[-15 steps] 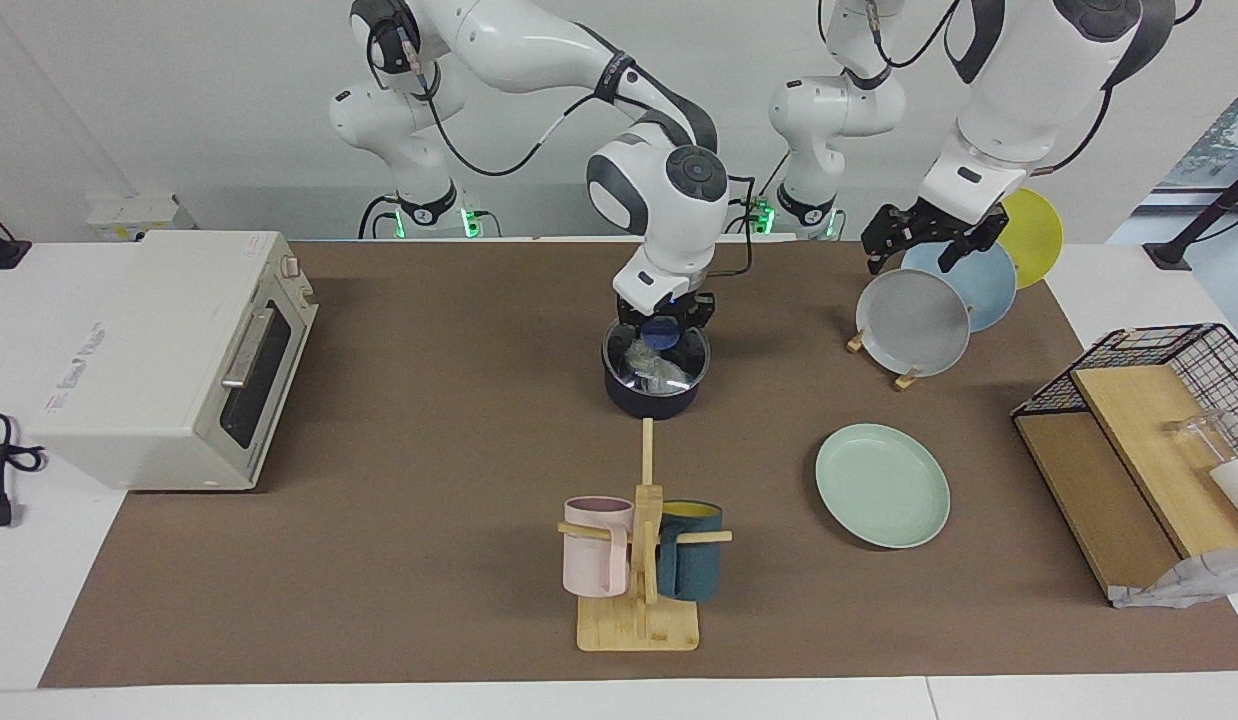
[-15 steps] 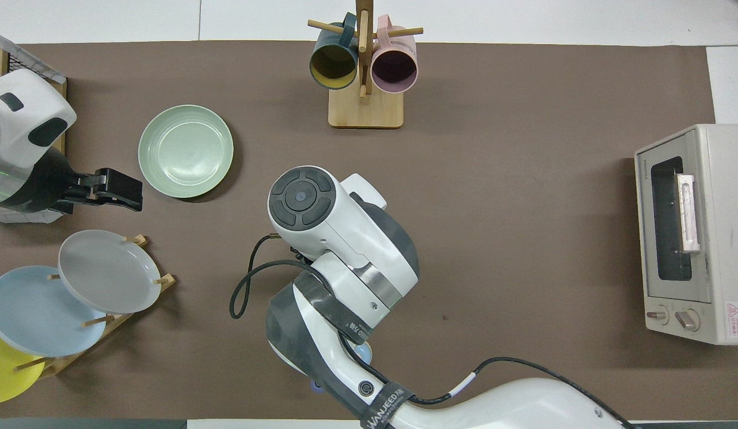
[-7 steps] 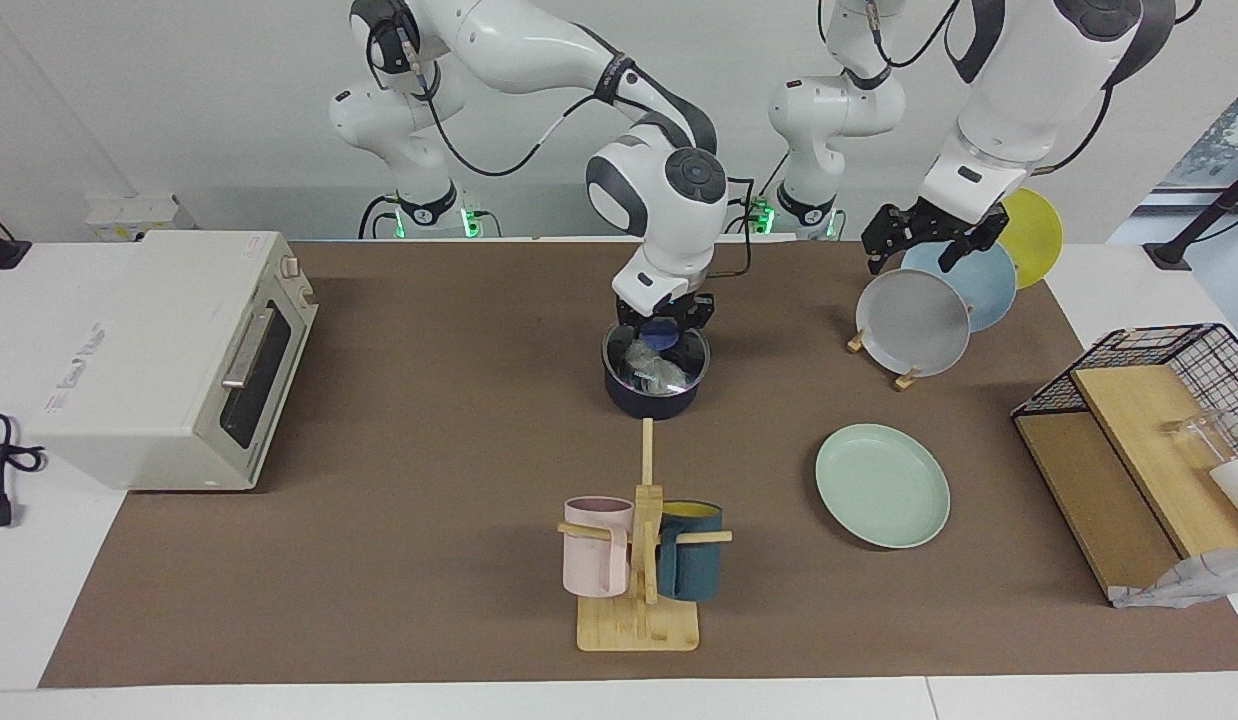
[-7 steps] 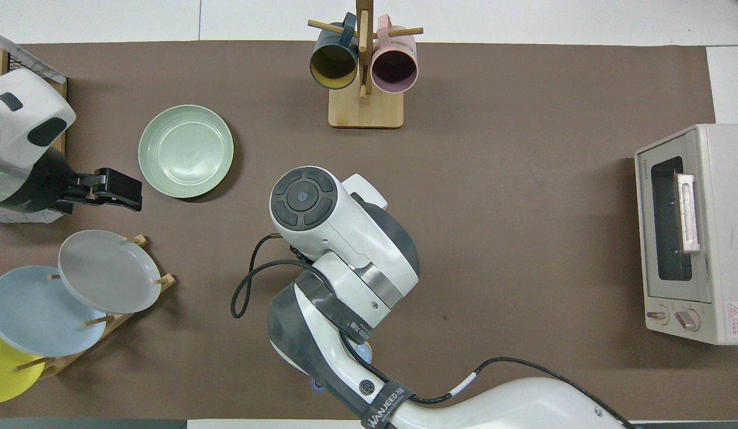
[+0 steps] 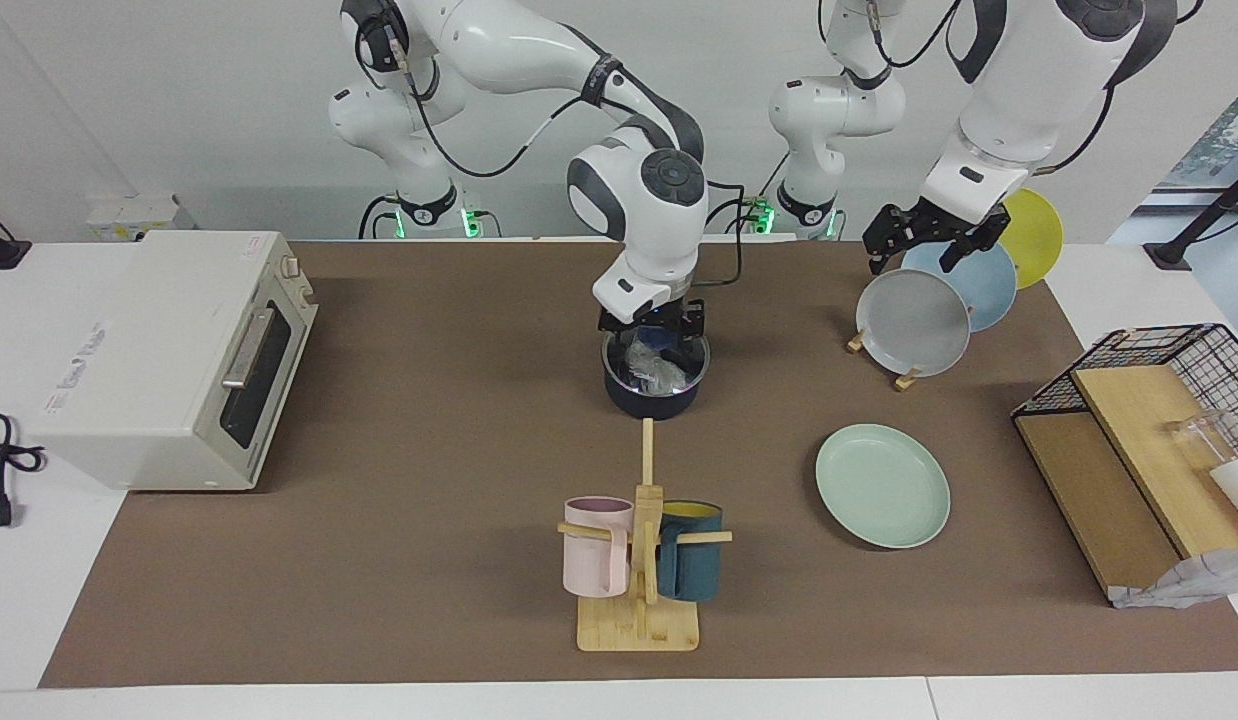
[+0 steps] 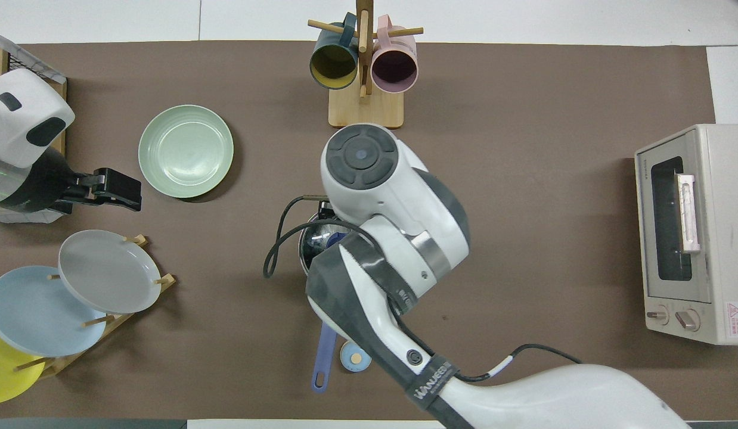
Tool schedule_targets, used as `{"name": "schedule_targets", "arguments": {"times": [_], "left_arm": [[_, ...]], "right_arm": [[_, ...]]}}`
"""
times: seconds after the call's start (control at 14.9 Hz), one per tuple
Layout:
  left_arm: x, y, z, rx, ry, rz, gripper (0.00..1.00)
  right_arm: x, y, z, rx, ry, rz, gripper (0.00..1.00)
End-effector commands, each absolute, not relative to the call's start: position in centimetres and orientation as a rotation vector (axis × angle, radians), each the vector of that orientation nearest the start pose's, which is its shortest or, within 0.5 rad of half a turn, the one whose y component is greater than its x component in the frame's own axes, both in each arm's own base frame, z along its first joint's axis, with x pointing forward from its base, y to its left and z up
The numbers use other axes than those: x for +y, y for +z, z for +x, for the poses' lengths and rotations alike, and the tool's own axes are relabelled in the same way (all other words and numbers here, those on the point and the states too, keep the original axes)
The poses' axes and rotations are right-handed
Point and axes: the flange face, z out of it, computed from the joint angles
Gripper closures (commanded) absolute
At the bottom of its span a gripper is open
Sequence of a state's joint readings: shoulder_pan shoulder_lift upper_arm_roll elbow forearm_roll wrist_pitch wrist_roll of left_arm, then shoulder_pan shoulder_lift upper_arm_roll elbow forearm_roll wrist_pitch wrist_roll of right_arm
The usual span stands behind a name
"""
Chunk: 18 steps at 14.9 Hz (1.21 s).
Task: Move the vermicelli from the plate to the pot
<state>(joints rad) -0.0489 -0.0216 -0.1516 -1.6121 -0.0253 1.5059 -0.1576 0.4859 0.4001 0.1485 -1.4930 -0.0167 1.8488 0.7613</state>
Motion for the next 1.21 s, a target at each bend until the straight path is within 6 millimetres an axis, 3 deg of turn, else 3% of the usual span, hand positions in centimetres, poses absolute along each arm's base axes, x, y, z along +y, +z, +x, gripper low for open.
{"name": "schedule_targets", "arguments": {"times": [0.0,0.13,0.27,0.6,1.01,1.14], "left_arm": [[-10.8,61.4,52.1,0.065,0.132,-3.129,0.00],[-10.8,61.5,52.1,0.065,0.130,-3.129,0.00],[-10.8,61.5,52.1,0.065,0.130,-3.129,0.00],[-10.8,61.5,52.1,0.065,0.130,-3.129,0.00],[-10.8,61.5,52.1,0.065,0.130,-3.129,0.00],[-10.8,61.5,52.1,0.065,0.130,-3.129,0.00]], "right_arm": [[31.3,47.6,58.0,0.243,0.035,-3.094,0.00],[25.9,50.2,59.4,0.261,0.018,-3.096,0.00],[21.7,52.8,59.7,0.297,0.005,-3.097,0.00],[15.3,59.1,57.5,0.266,0.030,-3.132,0.00],[5.5,61.3,56.7,0.119,0.174,-3.198,0.00],[4.4,60.0,56.0,0.112,0.224,-3.197,0.00]]}}
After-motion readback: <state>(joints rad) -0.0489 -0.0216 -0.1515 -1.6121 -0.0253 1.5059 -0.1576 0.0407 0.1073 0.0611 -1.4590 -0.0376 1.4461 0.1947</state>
